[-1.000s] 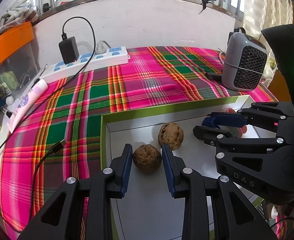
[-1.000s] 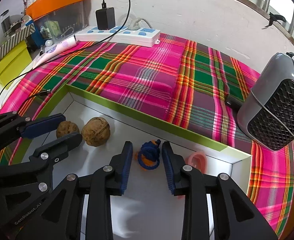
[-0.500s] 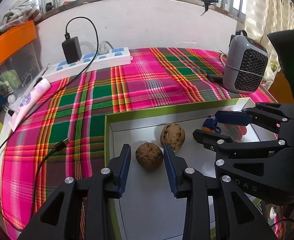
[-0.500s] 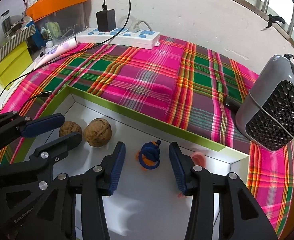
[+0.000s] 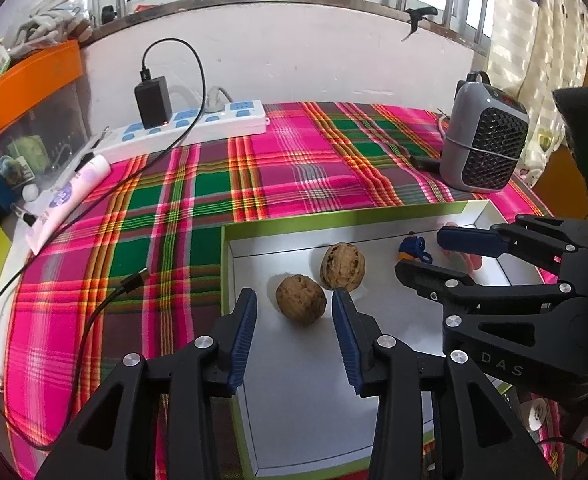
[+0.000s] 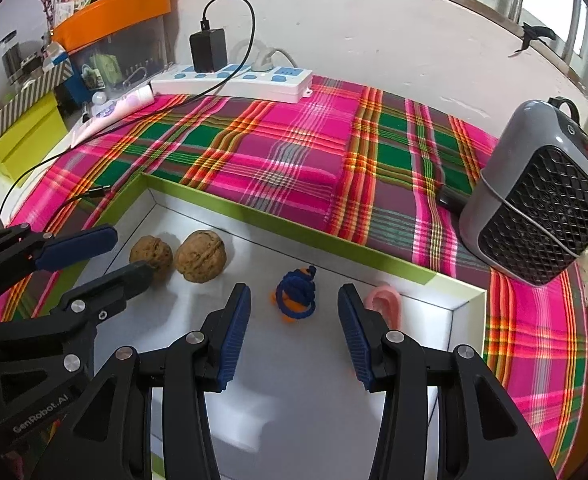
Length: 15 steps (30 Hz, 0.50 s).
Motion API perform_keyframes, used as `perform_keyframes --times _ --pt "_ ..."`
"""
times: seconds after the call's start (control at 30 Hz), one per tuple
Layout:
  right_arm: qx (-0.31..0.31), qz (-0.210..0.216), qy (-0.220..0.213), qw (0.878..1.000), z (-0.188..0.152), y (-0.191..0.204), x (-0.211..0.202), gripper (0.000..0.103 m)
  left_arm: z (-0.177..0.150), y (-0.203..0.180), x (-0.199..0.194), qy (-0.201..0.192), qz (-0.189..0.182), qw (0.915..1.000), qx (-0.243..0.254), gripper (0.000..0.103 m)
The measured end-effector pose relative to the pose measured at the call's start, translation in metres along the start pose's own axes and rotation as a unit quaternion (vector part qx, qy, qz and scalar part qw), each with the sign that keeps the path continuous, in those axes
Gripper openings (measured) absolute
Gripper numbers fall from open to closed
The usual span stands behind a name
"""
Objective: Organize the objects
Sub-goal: 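Open the right tool to set the toy in the box while the left tool releases the walnut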
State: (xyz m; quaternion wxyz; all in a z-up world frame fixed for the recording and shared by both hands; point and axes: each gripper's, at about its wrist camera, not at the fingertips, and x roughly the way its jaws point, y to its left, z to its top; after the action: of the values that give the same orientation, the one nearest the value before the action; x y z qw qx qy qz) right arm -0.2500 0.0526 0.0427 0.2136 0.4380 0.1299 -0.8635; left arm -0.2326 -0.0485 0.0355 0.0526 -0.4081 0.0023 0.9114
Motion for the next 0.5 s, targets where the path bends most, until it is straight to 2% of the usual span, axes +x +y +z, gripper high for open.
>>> perform_keyframes --times 0.5 --pt "0.026 0.008 -0.016 0.999 -0.013 -0.004 -0.018 0.047 -0.01 0.003 -0.02 -0.012 -0.009 0.9997 -0.02 0.039"
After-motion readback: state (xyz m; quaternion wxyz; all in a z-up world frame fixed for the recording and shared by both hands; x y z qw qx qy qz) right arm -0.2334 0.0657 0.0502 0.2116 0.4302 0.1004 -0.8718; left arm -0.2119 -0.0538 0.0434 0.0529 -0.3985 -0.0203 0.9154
